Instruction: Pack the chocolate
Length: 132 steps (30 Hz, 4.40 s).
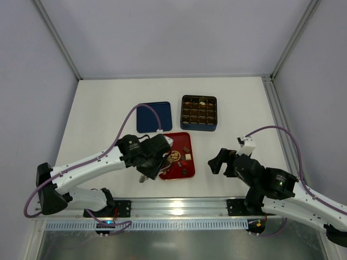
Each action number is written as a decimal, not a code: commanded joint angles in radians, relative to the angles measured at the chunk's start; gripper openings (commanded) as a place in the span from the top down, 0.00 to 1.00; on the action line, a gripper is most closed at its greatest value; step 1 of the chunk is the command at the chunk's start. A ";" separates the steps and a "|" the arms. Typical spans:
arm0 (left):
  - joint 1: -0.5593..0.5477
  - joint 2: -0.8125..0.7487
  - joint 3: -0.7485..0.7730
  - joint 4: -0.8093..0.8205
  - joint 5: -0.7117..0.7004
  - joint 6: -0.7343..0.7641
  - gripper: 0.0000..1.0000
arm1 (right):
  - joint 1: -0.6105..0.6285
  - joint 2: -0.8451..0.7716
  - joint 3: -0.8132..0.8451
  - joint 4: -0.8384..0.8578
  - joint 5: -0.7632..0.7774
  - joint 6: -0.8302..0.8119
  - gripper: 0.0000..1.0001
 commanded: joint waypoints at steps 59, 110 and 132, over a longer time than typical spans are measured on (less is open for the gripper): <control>-0.031 0.023 0.100 -0.065 -0.031 0.025 0.75 | 0.004 0.004 -0.005 0.036 0.012 0.007 0.00; -0.031 0.055 0.068 -0.044 -0.032 0.048 0.63 | 0.004 -0.018 -0.011 0.018 0.017 0.018 0.00; -0.031 0.066 0.073 -0.045 -0.031 0.054 0.74 | 0.004 -0.031 -0.015 0.015 0.021 0.021 0.00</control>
